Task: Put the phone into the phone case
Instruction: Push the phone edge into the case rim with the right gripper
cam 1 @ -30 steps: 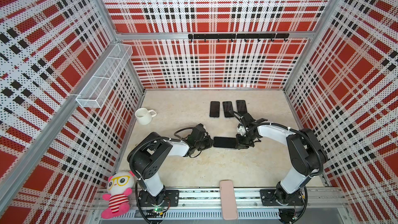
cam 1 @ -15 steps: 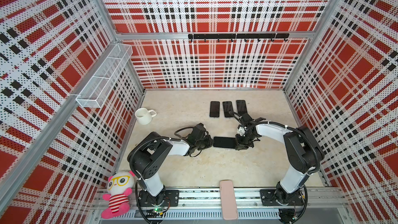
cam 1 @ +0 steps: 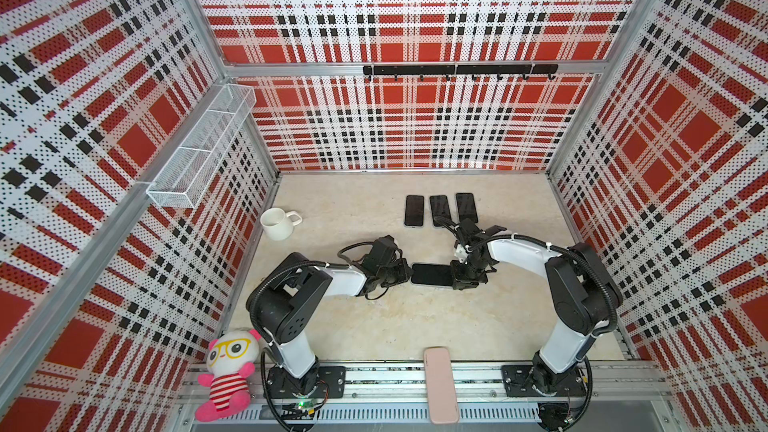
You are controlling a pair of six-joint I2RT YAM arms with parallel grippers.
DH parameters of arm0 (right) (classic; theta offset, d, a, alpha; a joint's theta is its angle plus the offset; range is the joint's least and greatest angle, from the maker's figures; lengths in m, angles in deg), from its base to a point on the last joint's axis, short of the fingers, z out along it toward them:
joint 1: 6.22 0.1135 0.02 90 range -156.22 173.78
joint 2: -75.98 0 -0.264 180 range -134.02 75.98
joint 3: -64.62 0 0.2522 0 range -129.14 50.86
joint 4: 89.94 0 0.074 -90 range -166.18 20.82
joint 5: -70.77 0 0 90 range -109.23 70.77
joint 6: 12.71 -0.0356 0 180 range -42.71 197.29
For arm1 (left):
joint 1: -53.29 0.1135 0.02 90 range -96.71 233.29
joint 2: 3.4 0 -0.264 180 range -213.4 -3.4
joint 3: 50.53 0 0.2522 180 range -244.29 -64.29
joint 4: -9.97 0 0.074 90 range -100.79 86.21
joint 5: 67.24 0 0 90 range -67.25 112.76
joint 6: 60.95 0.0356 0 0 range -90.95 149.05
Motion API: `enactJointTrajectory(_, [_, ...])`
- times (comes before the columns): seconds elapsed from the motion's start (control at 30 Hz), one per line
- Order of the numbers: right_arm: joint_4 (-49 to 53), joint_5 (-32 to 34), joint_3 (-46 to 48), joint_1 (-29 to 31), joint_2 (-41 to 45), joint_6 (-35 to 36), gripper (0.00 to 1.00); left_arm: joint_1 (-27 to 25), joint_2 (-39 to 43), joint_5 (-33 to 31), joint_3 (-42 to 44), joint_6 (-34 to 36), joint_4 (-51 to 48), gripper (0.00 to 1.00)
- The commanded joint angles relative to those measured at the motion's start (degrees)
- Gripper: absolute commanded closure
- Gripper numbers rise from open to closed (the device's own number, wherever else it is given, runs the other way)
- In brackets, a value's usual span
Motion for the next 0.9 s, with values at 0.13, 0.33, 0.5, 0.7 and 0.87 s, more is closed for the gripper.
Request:
enactJointTrajectory(0.13, [4.0, 6.5, -6.9, -2.8, 2.1, 4.3, 0.79, 0.8, -3.0, 0.4, -2.5, 3.6, -7.6, 0.87])
enactJointTrajectory(0.33, [2.5, 4.0, -8.5, -3.2, -1.3, 6.1, 0.79, 0.5, -4.1, 1.0, -4.4, 3.8, -8.1, 0.87])
enactJointTrajectory(0.5, [1.1, 3.0, -8.5, -3.3, -3.7, 6.9, 0.8, 0.1, -4.9, 0.9, -4.7, 3.7, -8.1, 0.87])
enactJointTrajectory(0.7, [-0.2, 3.0, -7.4, -3.5, -6.1, 7.0, 0.82, 0.2, -5.1, 0.9, -4.8, 3.7, -8.1, 0.87])
enactJointTrajectory(0.87, [-0.6, 4.2, -6.4, -3.5, -8.0, 7.3, 0.86, 0.1, -5.2, 0.9, -4.9, 3.7, -8.1, 0.87])
